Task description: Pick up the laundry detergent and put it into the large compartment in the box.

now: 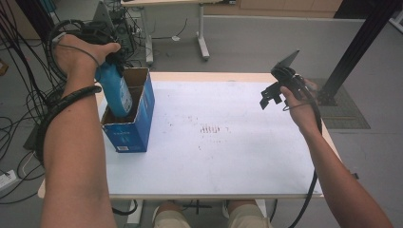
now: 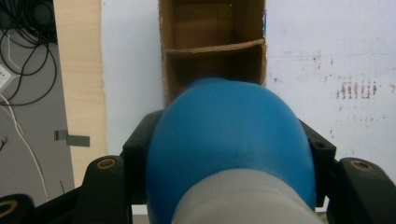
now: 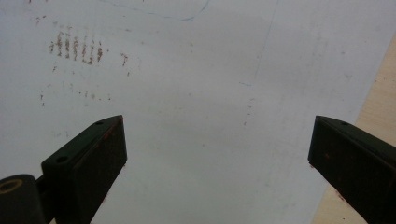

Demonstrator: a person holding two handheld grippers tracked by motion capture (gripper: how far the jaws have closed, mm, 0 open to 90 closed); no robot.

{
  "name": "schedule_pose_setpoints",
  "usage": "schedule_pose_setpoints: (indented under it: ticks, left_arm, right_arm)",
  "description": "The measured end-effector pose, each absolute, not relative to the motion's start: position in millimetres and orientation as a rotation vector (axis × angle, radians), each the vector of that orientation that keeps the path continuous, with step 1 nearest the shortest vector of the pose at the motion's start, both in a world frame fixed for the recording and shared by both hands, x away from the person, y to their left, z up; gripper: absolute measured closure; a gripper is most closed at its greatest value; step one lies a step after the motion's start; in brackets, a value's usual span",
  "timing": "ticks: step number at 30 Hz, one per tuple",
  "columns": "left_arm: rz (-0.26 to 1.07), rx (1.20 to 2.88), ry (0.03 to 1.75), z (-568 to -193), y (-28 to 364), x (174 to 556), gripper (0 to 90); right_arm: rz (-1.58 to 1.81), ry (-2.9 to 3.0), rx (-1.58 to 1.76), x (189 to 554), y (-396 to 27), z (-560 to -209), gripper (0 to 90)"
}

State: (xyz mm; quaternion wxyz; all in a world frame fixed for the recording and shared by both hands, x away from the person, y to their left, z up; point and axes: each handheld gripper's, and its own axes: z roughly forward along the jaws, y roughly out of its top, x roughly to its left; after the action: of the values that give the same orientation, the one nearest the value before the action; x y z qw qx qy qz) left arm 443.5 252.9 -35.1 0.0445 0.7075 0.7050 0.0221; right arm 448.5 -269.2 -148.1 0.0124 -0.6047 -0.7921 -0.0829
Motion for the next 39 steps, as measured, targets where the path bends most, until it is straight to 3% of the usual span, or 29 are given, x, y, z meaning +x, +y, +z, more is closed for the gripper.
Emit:
schedule_pose_setpoints:
  ticks: [39]
  left_arm:
    - [0.023,2.215,2.149,-127,243,446,39.2]
  right_arm:
    - [-0.249,-2.467,-1.889,448,-266,-154,4.4]
